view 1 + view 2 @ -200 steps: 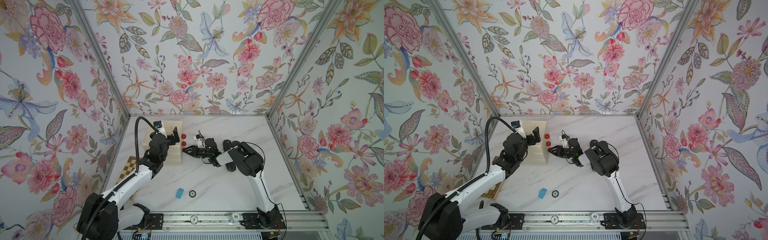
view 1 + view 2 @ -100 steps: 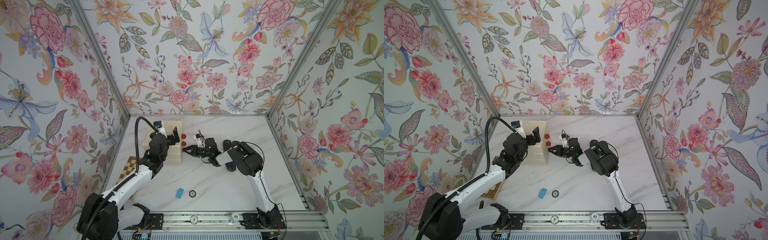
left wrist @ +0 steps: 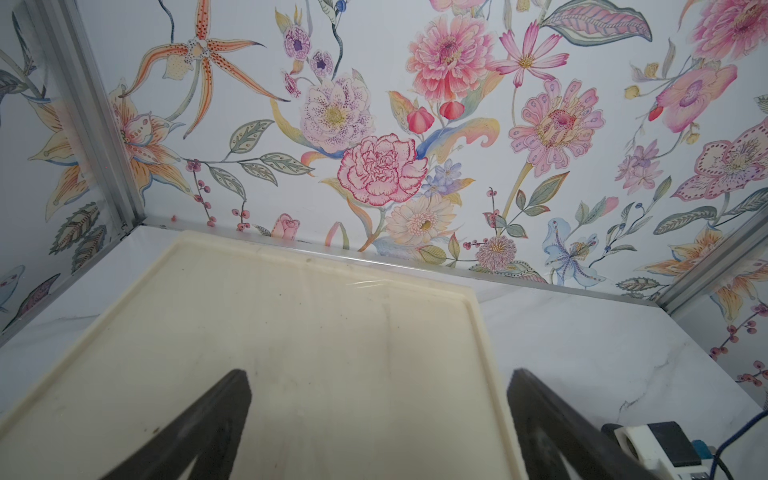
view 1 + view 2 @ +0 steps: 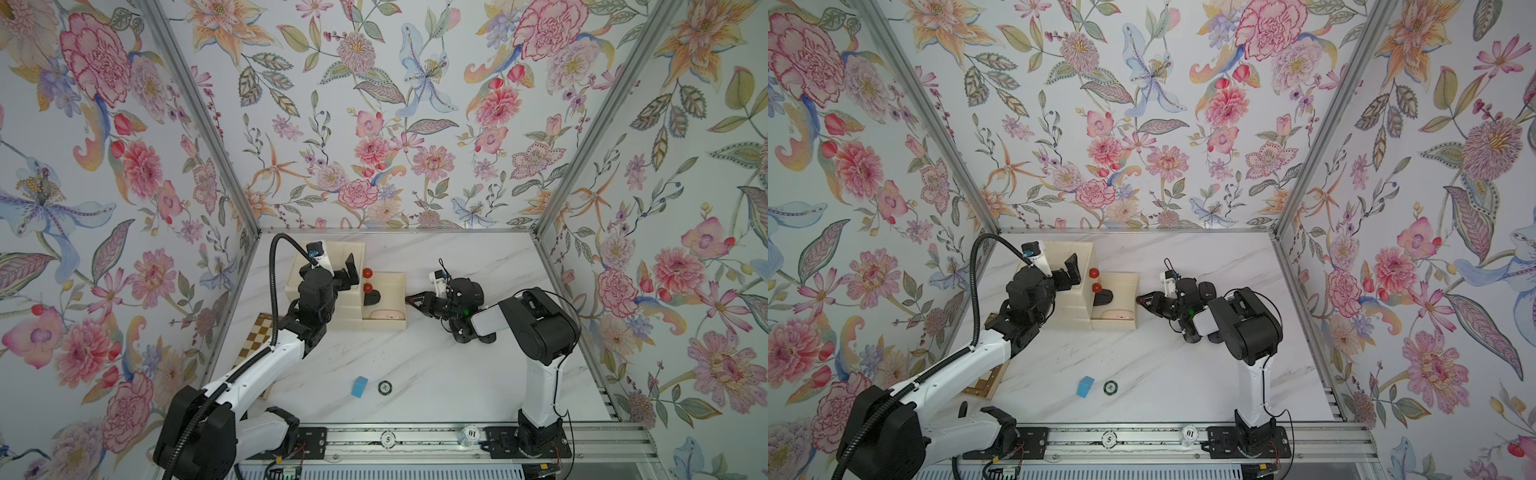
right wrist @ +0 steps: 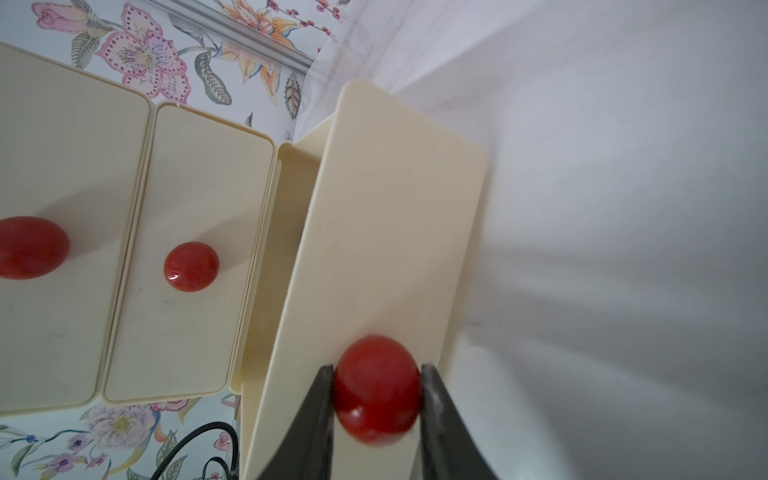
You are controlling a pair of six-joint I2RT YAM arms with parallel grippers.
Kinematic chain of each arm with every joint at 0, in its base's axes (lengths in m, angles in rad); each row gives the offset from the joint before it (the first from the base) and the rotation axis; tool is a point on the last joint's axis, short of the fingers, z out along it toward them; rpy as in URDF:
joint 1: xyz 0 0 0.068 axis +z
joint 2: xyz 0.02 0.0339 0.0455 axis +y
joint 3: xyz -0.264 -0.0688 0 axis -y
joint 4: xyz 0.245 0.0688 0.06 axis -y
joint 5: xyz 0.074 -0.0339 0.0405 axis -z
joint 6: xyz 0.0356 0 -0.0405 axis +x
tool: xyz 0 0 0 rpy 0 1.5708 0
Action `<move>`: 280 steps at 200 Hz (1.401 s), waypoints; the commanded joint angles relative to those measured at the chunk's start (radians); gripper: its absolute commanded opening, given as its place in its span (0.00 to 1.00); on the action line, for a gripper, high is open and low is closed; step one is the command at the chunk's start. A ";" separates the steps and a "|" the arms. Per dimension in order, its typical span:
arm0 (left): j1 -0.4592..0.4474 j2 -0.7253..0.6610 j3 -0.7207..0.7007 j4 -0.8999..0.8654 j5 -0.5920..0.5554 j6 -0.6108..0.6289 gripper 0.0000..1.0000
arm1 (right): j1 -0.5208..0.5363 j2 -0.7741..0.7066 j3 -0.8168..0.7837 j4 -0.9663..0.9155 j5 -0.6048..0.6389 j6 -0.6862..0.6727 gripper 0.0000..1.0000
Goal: Take the mice out of the drawer
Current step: Open the drawer in the storage box.
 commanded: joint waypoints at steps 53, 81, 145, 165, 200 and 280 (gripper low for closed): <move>-0.005 0.001 -0.033 -0.071 -0.061 -0.045 1.00 | -0.107 -0.118 -0.057 -0.251 0.089 -0.207 0.28; -0.005 0.002 -0.030 -0.064 -0.059 -0.042 1.00 | -0.110 -0.125 -0.052 -0.274 0.098 -0.233 0.37; -0.004 0.006 -0.022 -0.055 -0.055 -0.036 1.00 | -0.075 -0.215 0.067 -0.461 0.047 -0.378 0.60; -0.005 0.011 -0.016 -0.051 -0.053 -0.033 1.00 | -0.046 -0.241 0.142 -0.573 0.059 -0.444 0.61; -0.005 0.018 -0.006 -0.050 -0.052 -0.030 1.00 | 0.015 -0.285 0.267 -0.839 0.227 -0.589 0.62; -0.004 -0.004 0.020 -0.063 -0.044 -0.016 1.00 | 0.093 -0.065 0.624 -1.071 0.257 -1.154 0.77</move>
